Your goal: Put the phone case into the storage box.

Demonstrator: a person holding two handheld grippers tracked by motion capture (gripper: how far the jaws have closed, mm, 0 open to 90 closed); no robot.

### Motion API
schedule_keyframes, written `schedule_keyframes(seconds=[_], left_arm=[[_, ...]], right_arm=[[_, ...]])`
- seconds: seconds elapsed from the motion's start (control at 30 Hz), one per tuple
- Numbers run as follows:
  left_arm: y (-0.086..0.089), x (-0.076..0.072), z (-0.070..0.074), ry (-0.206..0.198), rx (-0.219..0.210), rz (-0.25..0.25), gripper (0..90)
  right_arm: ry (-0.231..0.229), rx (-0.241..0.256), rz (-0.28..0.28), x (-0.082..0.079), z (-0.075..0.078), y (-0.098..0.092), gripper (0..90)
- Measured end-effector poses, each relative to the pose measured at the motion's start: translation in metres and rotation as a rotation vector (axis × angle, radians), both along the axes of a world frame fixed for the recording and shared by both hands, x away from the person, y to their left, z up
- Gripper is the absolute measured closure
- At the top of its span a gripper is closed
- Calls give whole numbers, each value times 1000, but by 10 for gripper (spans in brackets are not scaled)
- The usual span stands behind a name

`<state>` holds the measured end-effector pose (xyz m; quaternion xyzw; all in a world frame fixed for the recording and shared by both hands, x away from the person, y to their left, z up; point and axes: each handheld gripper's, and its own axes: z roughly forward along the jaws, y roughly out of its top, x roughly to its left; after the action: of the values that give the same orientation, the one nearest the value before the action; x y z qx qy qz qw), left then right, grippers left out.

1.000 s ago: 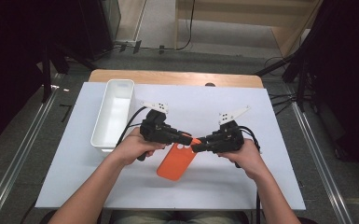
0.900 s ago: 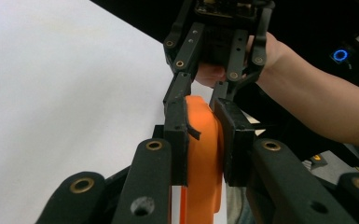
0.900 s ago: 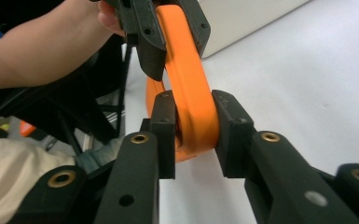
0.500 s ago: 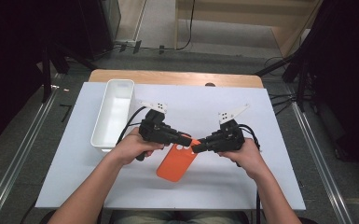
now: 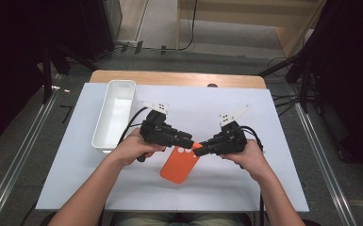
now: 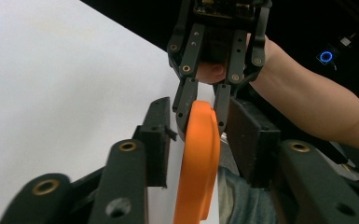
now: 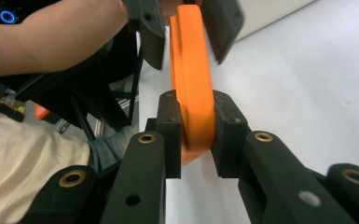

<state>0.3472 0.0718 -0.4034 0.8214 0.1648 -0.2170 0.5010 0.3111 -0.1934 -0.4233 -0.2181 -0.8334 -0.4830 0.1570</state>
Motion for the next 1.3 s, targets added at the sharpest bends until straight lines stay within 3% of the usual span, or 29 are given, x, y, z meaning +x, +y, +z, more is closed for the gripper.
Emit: schedule_keyframes(seconds=[0.07,0.17,0.3,0.47,0.63,0.77,1.3], left_arm=[[0,0,0,-9,4,7,499],[1,0,1,-6,-1,9,491],[1,-1,3,-32,-7,20,409],[2,0,5,-48,12,49,354],[5,4,5,-45,28,84,352],[9,6,6,-33,17,105,351],[17,11,6,-52,54,178,351]], right_arm=[[5,1,-3,0,0,0,747],[9,-1,-6,0,1,0,747],[19,-11,-16,1,1,-2,746],[34,-30,-36,1,1,-4,746],[49,-35,-58,1,2,-6,746],[57,-48,-70,1,3,-8,746],[87,-73,-154,1,5,-16,746]])
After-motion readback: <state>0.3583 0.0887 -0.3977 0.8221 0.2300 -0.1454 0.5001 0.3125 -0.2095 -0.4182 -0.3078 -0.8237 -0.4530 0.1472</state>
